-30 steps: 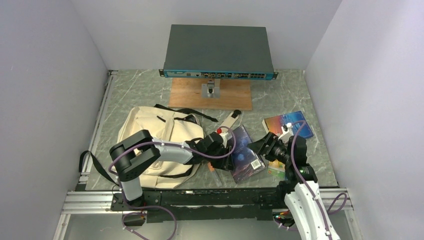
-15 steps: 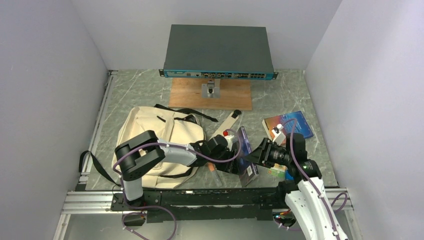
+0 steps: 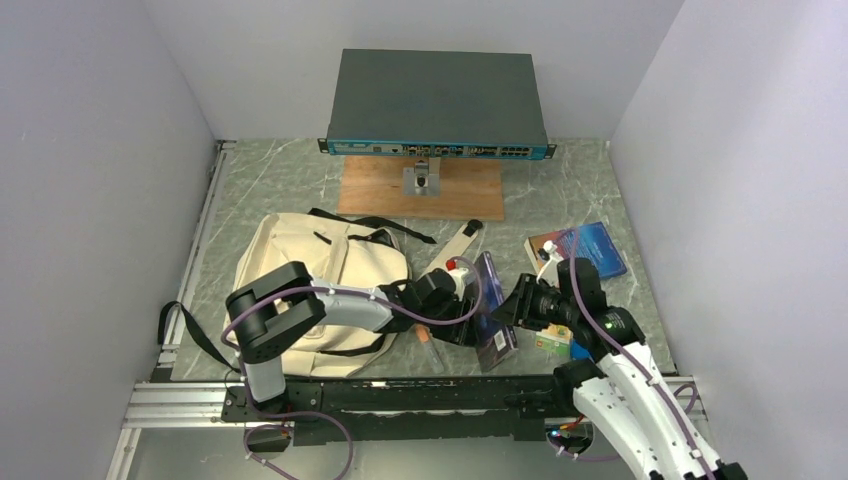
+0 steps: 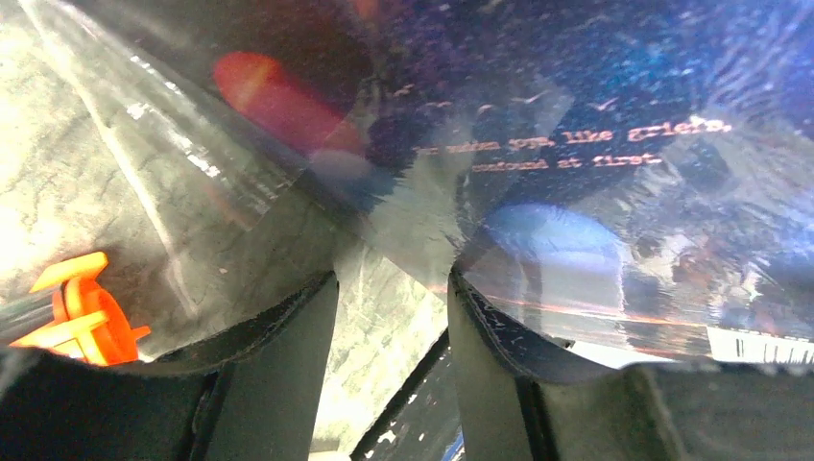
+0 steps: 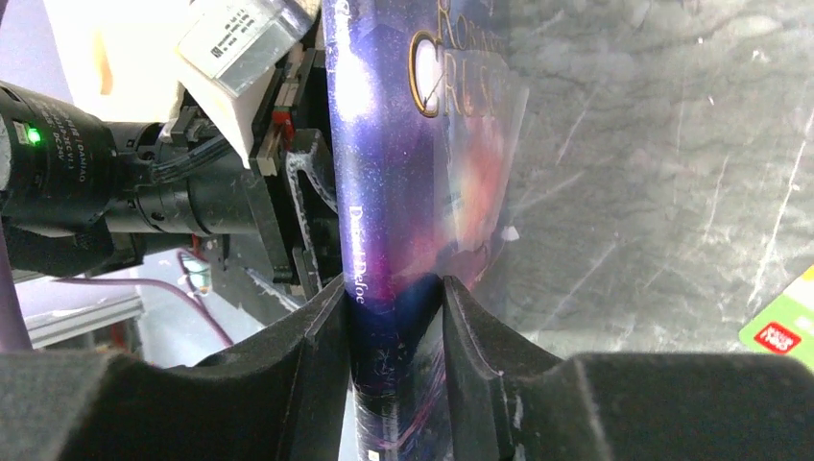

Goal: Pack the student bag
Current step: Pick up the book from the center of the board.

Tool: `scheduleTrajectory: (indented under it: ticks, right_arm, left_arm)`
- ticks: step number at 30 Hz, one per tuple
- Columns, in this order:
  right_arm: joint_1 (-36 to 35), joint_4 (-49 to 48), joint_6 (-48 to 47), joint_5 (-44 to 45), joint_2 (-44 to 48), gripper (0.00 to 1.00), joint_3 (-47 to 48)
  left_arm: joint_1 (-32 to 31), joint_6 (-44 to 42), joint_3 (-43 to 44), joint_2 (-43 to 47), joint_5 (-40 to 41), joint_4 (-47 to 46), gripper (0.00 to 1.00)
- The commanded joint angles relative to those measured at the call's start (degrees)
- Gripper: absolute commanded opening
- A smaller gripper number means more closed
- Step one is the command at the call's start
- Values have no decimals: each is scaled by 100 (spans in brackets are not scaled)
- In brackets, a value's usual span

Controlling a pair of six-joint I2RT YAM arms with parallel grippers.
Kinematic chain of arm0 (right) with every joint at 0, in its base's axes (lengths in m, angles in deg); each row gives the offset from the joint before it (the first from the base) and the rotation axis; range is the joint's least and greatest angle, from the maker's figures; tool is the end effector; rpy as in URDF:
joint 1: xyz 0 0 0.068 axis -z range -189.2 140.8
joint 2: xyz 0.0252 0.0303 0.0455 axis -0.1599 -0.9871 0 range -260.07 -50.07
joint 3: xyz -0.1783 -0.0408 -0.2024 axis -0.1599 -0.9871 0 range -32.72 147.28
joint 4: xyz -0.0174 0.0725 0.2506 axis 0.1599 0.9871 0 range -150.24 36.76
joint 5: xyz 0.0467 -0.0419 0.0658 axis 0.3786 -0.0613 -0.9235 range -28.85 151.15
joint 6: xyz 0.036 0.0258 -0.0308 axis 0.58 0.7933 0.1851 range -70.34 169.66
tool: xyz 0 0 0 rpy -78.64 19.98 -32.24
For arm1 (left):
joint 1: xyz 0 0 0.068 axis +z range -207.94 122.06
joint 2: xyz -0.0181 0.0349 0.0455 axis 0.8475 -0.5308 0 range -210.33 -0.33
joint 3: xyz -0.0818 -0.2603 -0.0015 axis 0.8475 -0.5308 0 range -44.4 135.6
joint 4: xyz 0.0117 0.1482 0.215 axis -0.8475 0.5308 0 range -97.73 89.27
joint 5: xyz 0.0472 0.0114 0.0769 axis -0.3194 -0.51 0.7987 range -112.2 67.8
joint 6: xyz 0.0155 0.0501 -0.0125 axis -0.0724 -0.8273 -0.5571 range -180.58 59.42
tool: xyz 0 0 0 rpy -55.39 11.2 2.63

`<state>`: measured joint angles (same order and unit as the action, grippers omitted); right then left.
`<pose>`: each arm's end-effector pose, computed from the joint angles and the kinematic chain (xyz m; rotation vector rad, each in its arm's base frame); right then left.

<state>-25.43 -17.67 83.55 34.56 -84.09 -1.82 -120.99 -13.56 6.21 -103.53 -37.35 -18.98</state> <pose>0.1138 0.0498 0.2321 0.1440 2.4710 0.9522 0.1539 -0.3235 0.1409 0.5205 2.5688 -1.1688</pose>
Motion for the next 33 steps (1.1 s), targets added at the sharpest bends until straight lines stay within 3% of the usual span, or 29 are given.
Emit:
scheduleTrajectory:
  ticks: [1,5,7,10,14,17,23,28,33]
  right_arm:
    - [-822,-682,442,1062,-327,30,-32]
    - [-1853,-481,668,2697,-572,1,488]
    - [-2181,-190,556,3473,-559,0,951]
    - [-2209,40,112,3491,-781,0,1649]
    - [-2209,324,-450,3390,-1120,0,2603]
    - [-2196,45,-618,3428,-1102,0,2745]
    - [-2156,-639,-434,2341,-1493,0,2741]
    - [-2107,-800,-277,1358,-1817,0,3299]
    - [-1809,-1281,533,352,-2088,0,3510]
  left_arm:
    - [-2,-282,15,76,339,335,54]
    - [2,-343,-193,625,502,538,57]
    - [-6,-350,-377,1243,526,658,65]
    - [-6,-458,-511,2485,567,1065,78]
    - [26,-1021,-52,4113,1118,2561,92]
    - [298,-1341,374,4948,1464,3482,99]
    - [1025,-1653,723,5690,1409,4144,100]
    - [2352,-1860,1090,5578,261,4651,96]
    - [3381,-843,453,6273,361,4583,100]
